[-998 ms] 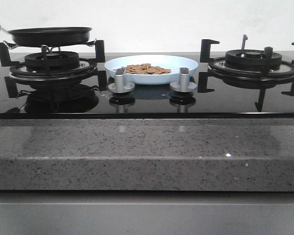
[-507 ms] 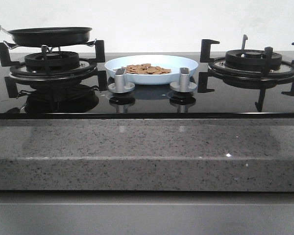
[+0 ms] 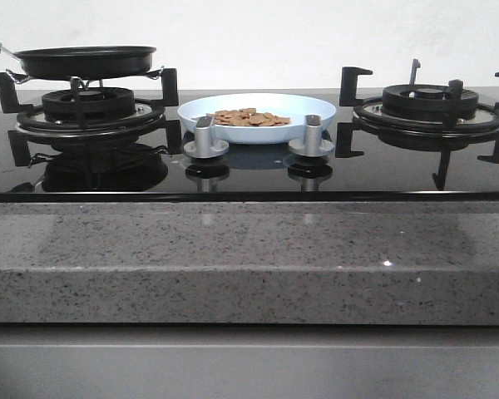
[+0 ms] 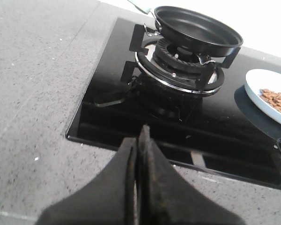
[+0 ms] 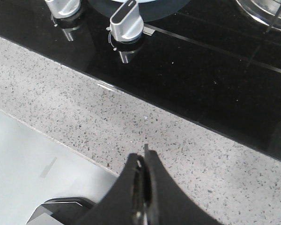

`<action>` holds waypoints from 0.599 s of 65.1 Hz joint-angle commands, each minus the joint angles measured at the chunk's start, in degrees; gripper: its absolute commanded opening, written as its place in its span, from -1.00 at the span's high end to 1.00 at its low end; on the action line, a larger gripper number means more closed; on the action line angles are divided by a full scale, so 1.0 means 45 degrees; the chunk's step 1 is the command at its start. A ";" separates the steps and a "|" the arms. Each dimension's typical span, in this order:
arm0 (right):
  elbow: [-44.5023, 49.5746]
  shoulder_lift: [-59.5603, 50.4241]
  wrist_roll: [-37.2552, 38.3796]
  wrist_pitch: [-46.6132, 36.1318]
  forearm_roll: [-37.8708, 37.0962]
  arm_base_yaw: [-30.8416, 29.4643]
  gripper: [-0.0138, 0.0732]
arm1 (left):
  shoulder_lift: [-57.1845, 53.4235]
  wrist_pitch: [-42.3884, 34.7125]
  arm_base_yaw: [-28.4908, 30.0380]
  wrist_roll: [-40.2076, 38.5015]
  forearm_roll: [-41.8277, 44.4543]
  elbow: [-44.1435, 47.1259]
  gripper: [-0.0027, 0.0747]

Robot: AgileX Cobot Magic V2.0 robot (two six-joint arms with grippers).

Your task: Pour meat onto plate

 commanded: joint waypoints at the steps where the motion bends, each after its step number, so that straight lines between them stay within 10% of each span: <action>1: -0.0325 -0.0071 -0.0024 -0.0691 0.0088 -0.0034 0.85 | -0.0885 -0.2088 0.0025 -0.0120 -0.0200 0.0699 0.98; 39: -0.0325 -0.0071 -0.0024 -0.0696 0.0088 -0.0034 0.85 | -0.3221 -0.3793 -0.0021 -0.0092 0.1240 0.3095 0.98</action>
